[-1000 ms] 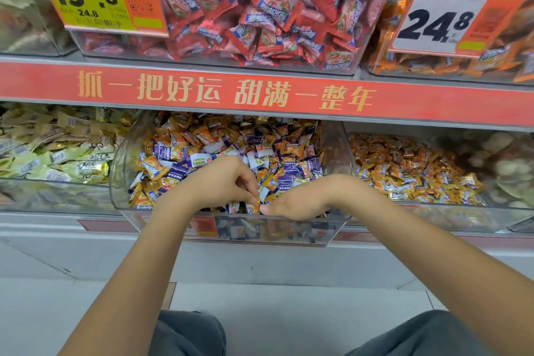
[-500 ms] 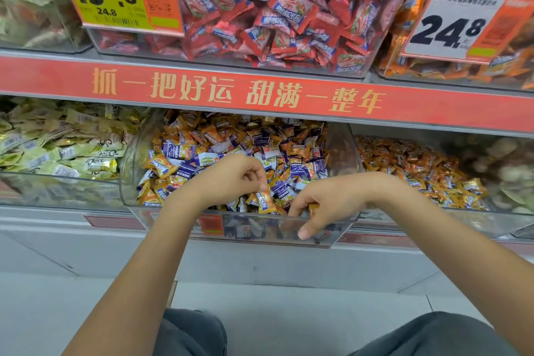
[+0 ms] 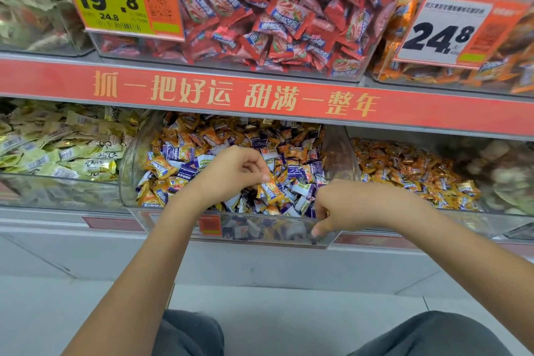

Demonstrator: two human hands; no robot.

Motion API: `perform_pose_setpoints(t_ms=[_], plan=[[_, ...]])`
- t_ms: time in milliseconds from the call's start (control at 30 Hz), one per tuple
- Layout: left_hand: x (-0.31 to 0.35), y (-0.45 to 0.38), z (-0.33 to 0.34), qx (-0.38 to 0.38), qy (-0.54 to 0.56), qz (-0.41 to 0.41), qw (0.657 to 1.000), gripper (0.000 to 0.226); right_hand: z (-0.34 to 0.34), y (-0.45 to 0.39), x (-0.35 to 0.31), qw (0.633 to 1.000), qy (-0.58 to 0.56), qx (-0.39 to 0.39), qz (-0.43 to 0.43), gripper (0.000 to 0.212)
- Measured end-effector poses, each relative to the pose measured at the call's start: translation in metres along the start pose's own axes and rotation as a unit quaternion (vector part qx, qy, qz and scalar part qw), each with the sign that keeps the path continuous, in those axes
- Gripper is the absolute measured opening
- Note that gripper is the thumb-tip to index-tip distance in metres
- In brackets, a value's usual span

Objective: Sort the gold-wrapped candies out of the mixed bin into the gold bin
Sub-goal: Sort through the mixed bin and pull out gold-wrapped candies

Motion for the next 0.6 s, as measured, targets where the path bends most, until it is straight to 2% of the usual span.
perform_pose_setpoints(t_ms=[133, 200, 367, 533, 600], plan=[[0.001, 0.001, 0.001, -0.003, 0.005, 0.0, 1.0, 0.01, 0.0, -0.003, -0.011, 0.998, -0.039, -0.01, -0.051, 0.032], [0.002, 0.001, 0.001, 0.0, 0.01, 0.0, 1.0, 0.009, 0.004, -0.006, -0.018, 0.994, -0.084, 0.002, -0.074, 0.034], [0.007, 0.003, -0.001, 0.007, 0.021, 0.002, 1.0, 0.007, 0.01, -0.011, -0.023, 0.962, -0.236, 0.098, -0.1, 0.031], [0.012, 0.002, -0.004, 0.04, 0.04, 0.006, 0.998, 0.005, 0.01, -0.01, -0.022, 0.924, -0.305, 0.203, -0.109, 0.033], [0.015, 0.002, -0.005, 0.056, 0.052, 0.006, 0.997, 0.008, 0.006, -0.004, -0.023, 0.92, -0.293, 0.233, -0.114, 0.032]])
Point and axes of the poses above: each hand's wrist, its own y-axis away from the middle knuckle, its own z-axis out of the palm, x = y × z, the point moved 5 cm from there along -y, towards the middle knuckle, and after that the axes turned 13 degrees about y, right-handed, at the moved point
